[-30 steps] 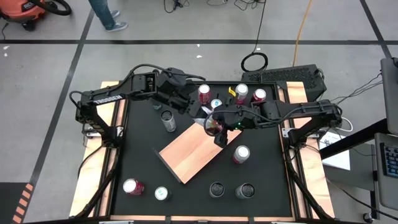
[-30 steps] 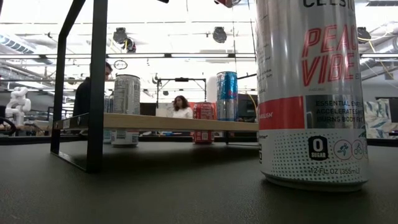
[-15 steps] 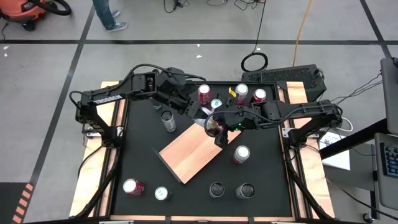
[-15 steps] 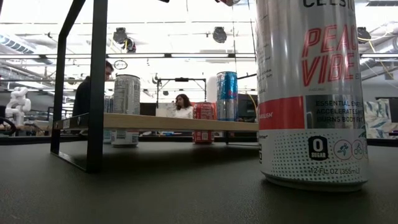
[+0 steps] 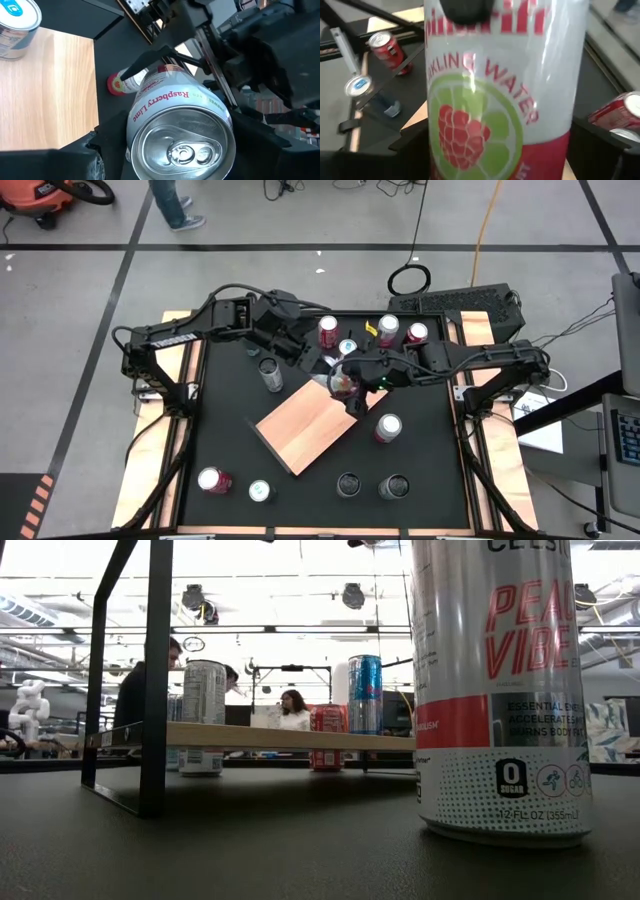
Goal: Place canned beverage on shelf
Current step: Put the top left pink soda can on the shelf
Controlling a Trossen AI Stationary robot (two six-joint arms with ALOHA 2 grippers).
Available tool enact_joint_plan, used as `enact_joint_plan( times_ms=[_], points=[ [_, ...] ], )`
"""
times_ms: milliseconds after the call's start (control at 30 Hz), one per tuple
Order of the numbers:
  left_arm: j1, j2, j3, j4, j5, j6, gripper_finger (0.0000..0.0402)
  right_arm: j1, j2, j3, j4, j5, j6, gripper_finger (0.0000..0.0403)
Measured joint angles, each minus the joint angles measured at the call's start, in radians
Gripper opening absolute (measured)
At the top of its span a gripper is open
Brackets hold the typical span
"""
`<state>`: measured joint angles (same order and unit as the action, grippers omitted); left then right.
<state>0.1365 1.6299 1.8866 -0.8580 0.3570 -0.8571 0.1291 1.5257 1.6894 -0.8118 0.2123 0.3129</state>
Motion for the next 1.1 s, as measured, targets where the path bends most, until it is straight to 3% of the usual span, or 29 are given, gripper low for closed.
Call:
enact_joint_plan(
  times_ms=[500, 767, 1100],
  points=[
    [0.046, 0.0, 0.0, -0.087, 0.01, 0.065, 0.0279, 0.0, -0.1, 0.0, -0.327, -0.008, 0.024, 0.0354],
    [0.068, 0.053, 0.002, -0.217, -0.077, 0.147, 0.0279, 0.037, -0.204, 0.0, -0.525, -0.001, 0.151, 0.0347],
    [0.06, 0.165, 0.001, -0.227, -0.114, 0.16, 0.0279, 0.15, -0.296, 0.0, -0.625, 0.178, 0.361, 0.033]
  ],
)
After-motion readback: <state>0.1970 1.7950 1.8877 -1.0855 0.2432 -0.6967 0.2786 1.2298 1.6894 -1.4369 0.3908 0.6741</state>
